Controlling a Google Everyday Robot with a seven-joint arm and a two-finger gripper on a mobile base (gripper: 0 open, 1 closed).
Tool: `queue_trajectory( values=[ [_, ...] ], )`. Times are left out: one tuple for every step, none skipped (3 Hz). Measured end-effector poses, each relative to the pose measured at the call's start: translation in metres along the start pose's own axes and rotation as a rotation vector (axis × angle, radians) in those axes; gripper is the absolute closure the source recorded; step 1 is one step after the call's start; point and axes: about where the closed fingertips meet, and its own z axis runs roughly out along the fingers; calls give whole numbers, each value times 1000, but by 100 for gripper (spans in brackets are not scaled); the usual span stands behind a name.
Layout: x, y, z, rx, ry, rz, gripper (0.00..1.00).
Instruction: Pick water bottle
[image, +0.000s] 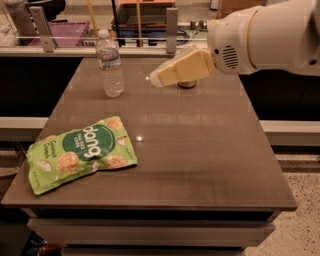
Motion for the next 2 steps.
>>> queue_trajectory(
  values=[
    [0, -2, 27, 31, -50, 85, 0],
    [-4, -9, 57, 53, -102, 135, 0]
  ],
)
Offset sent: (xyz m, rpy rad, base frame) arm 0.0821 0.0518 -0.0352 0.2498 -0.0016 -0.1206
